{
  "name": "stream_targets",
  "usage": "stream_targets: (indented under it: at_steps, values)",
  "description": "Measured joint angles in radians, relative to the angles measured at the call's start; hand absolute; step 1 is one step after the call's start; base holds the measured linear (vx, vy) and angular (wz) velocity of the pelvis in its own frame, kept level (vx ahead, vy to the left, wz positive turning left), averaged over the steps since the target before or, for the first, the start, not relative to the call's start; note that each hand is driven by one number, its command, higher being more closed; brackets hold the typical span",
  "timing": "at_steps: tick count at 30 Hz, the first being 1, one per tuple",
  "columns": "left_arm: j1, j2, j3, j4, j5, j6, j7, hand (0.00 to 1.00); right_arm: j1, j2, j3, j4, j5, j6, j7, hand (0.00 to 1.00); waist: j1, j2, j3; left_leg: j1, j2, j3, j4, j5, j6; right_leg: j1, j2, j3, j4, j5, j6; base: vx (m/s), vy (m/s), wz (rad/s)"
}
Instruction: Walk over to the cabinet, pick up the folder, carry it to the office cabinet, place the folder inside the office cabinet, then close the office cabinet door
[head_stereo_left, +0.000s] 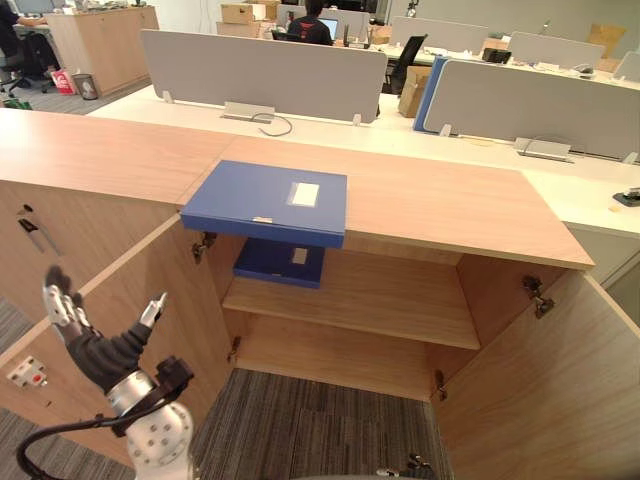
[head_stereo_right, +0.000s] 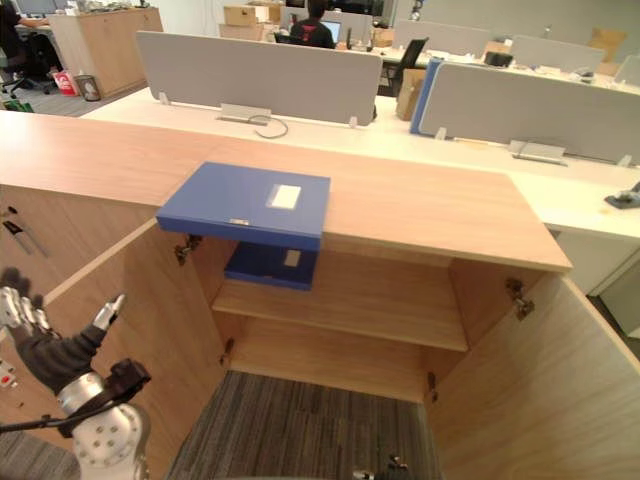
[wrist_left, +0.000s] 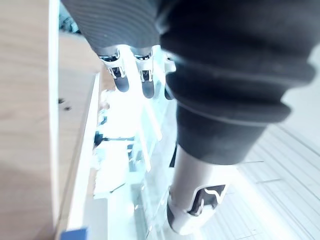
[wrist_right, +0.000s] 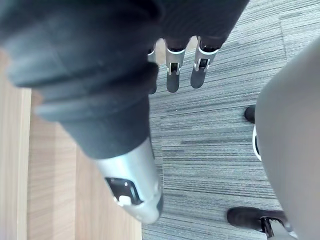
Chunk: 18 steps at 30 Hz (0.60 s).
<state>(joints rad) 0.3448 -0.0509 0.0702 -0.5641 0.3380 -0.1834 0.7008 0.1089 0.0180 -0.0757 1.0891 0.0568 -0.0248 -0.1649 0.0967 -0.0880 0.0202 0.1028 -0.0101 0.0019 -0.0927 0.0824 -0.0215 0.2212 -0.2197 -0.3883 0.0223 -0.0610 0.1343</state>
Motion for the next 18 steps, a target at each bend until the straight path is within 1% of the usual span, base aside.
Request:
stream_targets:
  at_steps: [1, 2, 3, 5, 7, 9, 10, 11, 12, 13, 14, 17, 18]
  values:
    - [-0.012, 0.01, -0.028, 0.0, 0.031, 0.006, 0.017, 0.0, -0.001, -0.001, 0.001, 0.006, 0.0, -0.003, -0.002, 0.0, 0.0, 0.0, 0.0, -0.001, 0.0, -0.001, 0.0, 0.001, -0.003, -0.002, 0.0, 0.002, 0.0, -0.003, -0.003, -0.06, 0.013, 0.05]
    - [-0.033, 0.022, -0.06, 0.0, 0.104, 0.029, 0.029, 0.0, -0.009, -0.002, 0.001, 0.013, 0.0, -0.004, -0.004, 0.0, -0.001, 0.0, -0.001, -0.007, -0.001, -0.002, 0.0, 0.004, -0.007, -0.011, 0.0, 0.005, 0.002, -0.009, -0.005, -0.05, 0.013, 0.0]
    - [-0.047, 0.035, -0.077, 0.0, 0.143, 0.039, 0.032, 0.0, -0.013, -0.003, 0.001, 0.018, 0.0, -0.005, -0.004, 0.0, -0.003, 0.0, -0.003, -0.014, -0.001, -0.002, 0.0, 0.005, -0.009, -0.02, 0.001, 0.007, 0.004, -0.011, -0.005, -0.04, 0.012, -0.05]
    - [-0.115, 0.116, -0.089, 0.009, 0.269, 0.071, 0.036, 0.0, -0.038, -0.01, 0.001, 0.06, -0.001, -0.005, -0.004, 0.0, -0.019, 0.0, -0.004, -0.031, 0.008, -0.004, 0.0, 0.013, -0.022, -0.044, 0.014, 0.021, 0.003, -0.009, -0.007, -0.02, -0.003, -0.13]
    - [-0.187, 0.199, -0.078, 0.063, 0.389, 0.101, 0.037, 0.0, -0.046, -0.019, 0.033, 0.084, -0.005, -0.007, -0.001, 0.0, -0.023, 0.0, -0.007, -0.03, 0.019, 0.014, 0.005, 0.015, -0.022, -0.056, 0.025, 0.046, -0.001, -0.004, -0.013, 0.02, -0.014, -0.28]
    - [-0.241, 0.241, -0.069, 0.131, 0.454, 0.122, 0.032, 0.0, -0.052, -0.021, 0.034, 0.094, -0.006, -0.008, 0.004, 0.0, -0.027, 0.001, -0.011, -0.03, 0.023, 0.018, 0.006, 0.019, -0.017, -0.059, 0.032, 0.06, -0.005, 0.006, -0.012, 0.03, -0.018, -0.22]
    - [-0.286, 0.28, -0.06, 0.209, 0.502, 0.135, 0.019, 0.0, -0.059, -0.024, 0.034, 0.093, -0.009, -0.008, 0.009, 0.0, -0.027, 0.004, -0.014, -0.029, 0.025, 0.014, 0.006, 0.02, -0.016, -0.054, 0.038, 0.062, -0.02, 0.012, -0.021, 0.04, -0.031, -0.16]
    - [-0.334, 0.341, -0.058, 0.305, 0.534, 0.147, 0.001, 0.0, -0.063, -0.025, 0.035, 0.093, -0.022, -0.008, 0.013, 0.0, -0.031, 0.007, -0.015, -0.028, 0.029, 0.011, 0.006, 0.019, -0.016, -0.048, 0.045, 0.065, -0.035, 0.019, -0.031, 0.03, -0.039, -0.12]
    - [-0.356, 0.371, -0.054, 0.346, 0.549, 0.155, -0.014, 0.0, -0.065, -0.026, 0.034, 0.094, -0.032, -0.008, 0.019, 0.0, -0.033, 0.007, -0.015, -0.026, 0.031, 0.01, 0.006, 0.019, -0.016, -0.045, 0.048, 0.067, -0.04, 0.021, -0.034, 0.01, -0.031, -0.12]
    - [-0.392, 0.424, -0.044, 0.428, 0.574, 0.166, -0.035, 0.0, -0.07, -0.032, 0.038, 0.093, -0.04, -0.008, 0.027, 0.0, -0.038, 0.012, -0.012, -0.024, 0.034, 0.009, 0.006, 0.019, -0.016, -0.043, 0.051, 0.07, -0.046, 0.023, -0.038, -0.01, -0.023, -0.12]
    - [-0.419, 0.459, -0.04, 0.494, 0.583, 0.18, -0.052, 0.0, -0.073, -0.037, 0.039, 0.093, -0.04, -0.008, 0.035, 0.0, -0.041, 0.015, -0.008, -0.014, 0.036, 0.01, 0.006, 0.018, -0.015, -0.035, 0.052, 0.074, -0.048, 0.024, -0.039, -0.01, -0.009, -0.12]
    - [-0.457, 0.515, -0.042, 0.601, 0.617, 0.193, -0.082, 0.0, -0.074, -0.047, 0.04, 0.092, -0.041, -0.009, 0.047, 0.0, -0.044, 0.028, -0.003, 0.001, 0.037, 0.021, 0.005, 0.01, -0.012, -0.029, 0.053, 0.09, -0.05, 0.023, -0.04, -0.02, 0.016, -0.17]
    - [-0.479, 0.568, -0.047, 0.664, 0.652, 0.195, -0.108, 0.0, -0.076, -0.05, 0.042, 0.09, -0.042, -0.009, 0.053, 0.0, -0.046, 0.033, 0.0, 0.006, 0.038, 0.033, 0.005, 0.006, -0.013, -0.031, 0.052, 0.102, -0.051, 0.02, -0.044, -0.03, 0.028, -0.21]
